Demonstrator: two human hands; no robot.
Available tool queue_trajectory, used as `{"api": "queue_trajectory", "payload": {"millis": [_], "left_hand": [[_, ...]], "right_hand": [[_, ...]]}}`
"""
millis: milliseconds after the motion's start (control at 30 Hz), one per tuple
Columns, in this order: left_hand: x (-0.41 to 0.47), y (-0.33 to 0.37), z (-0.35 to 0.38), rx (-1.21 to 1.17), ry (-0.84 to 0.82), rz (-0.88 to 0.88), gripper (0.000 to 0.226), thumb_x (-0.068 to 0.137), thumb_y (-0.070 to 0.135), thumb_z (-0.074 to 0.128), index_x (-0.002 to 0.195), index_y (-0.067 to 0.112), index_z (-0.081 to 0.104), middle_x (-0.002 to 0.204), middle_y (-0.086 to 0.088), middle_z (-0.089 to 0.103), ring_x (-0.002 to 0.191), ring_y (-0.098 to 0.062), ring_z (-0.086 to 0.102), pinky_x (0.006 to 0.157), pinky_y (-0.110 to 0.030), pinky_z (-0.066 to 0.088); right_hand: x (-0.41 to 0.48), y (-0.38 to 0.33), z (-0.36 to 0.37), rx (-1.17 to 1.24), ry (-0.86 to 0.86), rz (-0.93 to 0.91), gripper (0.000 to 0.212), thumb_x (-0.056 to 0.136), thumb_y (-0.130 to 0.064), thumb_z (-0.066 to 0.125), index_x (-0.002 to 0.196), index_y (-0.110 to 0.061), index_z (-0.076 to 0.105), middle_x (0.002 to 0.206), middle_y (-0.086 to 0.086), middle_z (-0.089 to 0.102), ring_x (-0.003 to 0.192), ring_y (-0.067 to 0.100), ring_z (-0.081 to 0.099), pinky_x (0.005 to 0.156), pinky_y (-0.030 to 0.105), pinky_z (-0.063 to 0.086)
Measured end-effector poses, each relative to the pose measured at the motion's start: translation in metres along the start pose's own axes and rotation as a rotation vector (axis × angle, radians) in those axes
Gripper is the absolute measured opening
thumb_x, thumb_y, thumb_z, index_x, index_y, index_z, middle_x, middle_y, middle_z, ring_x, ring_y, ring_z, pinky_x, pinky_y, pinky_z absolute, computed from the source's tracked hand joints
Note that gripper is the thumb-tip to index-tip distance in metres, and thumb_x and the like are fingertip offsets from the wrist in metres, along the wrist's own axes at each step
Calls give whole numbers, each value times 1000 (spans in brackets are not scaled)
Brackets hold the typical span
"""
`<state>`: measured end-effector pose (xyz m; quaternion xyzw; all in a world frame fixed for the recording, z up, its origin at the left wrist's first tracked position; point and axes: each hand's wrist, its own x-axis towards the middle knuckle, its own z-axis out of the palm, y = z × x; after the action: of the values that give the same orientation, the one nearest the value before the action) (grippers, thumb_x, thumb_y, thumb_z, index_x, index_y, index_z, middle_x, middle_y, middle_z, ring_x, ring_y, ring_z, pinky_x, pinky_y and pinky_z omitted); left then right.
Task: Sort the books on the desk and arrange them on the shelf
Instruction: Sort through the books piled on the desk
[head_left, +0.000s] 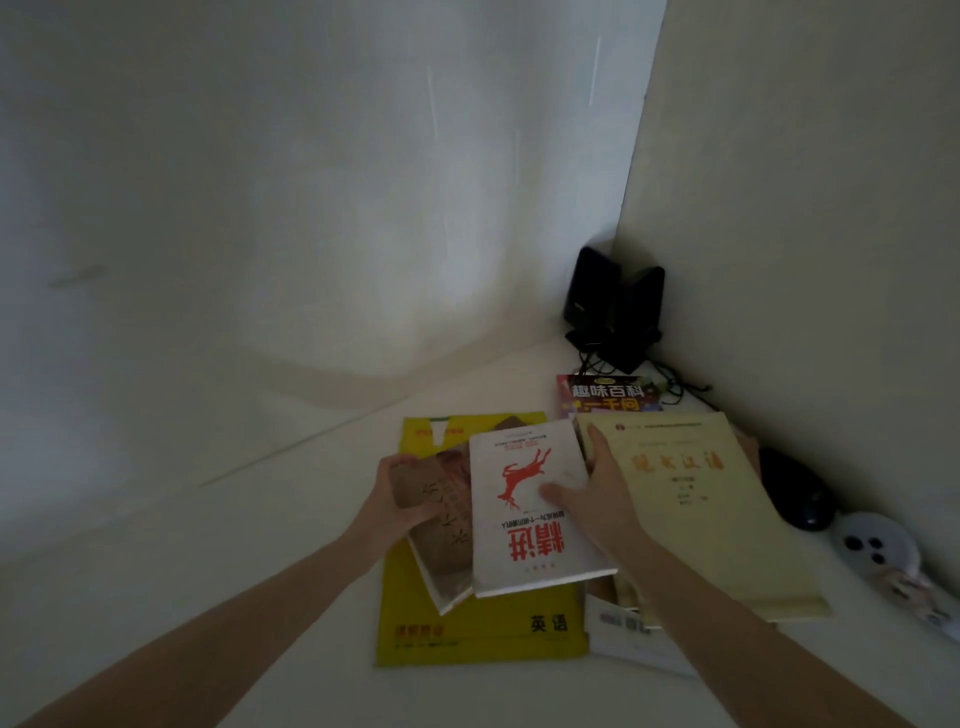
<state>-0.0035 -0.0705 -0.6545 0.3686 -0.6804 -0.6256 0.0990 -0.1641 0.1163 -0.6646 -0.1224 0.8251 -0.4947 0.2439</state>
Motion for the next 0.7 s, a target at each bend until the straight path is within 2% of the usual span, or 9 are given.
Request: {"api": "queue_trajectory", "payload": {"millis": [100,200,267,300,367,500,533,600,700], "left_hand": [[4,-2,-1,41,17,-45,60,78,-11,67,120,17,34,101,-1,51,85,-11,55,53,-21,53],[11,5,-4,100,27,-80,66,80,-5,69,130,14,31,111,-8,52,84,-15,57,62,-25,50],[16,10,-8,164,6,-136,79,77,6,76,140,11,28,124,-14,52,98,-23,56,77,-31,49],[16,13,-12,285,2,-171,90,71,21,80,143,12,26,130,-15,50,110,-26,52,88,-33,46],[15,20,-19,507,-7,-188,111,50,42,72,147,18,24,139,-15,43,130,-30,39,105,-37,37],[11,41,-26,549,-54,-88,130,34,57,67,150,27,16,143,-16,38,136,-31,32,109,-41,33],[11,47,-28,543,-48,-39,129,35,59,68,149,30,17,143,-15,38,136,-29,31,109,-42,32],[9,64,-27,496,-39,70,122,40,56,77,146,37,20,143,-12,38,136,-24,30,109,-45,33],[0,97,-26,413,-47,203,102,60,31,89,142,38,27,143,-8,37,133,-18,31,108,-43,33]], "right_hand": [[1,-3,7,-54,-2,26,106,64,-27,87,147,-36,21,123,5,59,98,26,67,78,53,58],[-7,-16,8,-116,-24,37,102,70,-24,85,150,-30,21,126,0,60,105,23,65,88,51,54],[-6,-19,8,-164,-50,53,100,75,-24,81,152,-30,17,127,0,60,104,23,65,90,50,53],[-6,-20,8,-201,-59,67,98,78,-25,79,153,-30,16,127,-1,60,102,23,66,90,49,53],[-6,-25,5,-280,-65,88,92,81,-34,75,152,-31,18,123,-1,62,99,23,67,88,46,54],[-7,-44,-3,-479,-26,45,92,81,-50,70,151,-33,13,116,-1,65,98,21,67,83,38,53],[-7,-51,-6,-496,-13,12,97,80,-52,70,152,-35,7,118,-1,65,100,21,66,82,34,51],[-9,-66,-13,-467,11,-75,104,79,-54,71,153,-36,0,136,1,56,112,21,61,84,32,47],[-16,-93,-22,-315,11,-215,112,73,-53,77,154,-37,0,154,-2,33,130,20,47,96,37,48]]}}
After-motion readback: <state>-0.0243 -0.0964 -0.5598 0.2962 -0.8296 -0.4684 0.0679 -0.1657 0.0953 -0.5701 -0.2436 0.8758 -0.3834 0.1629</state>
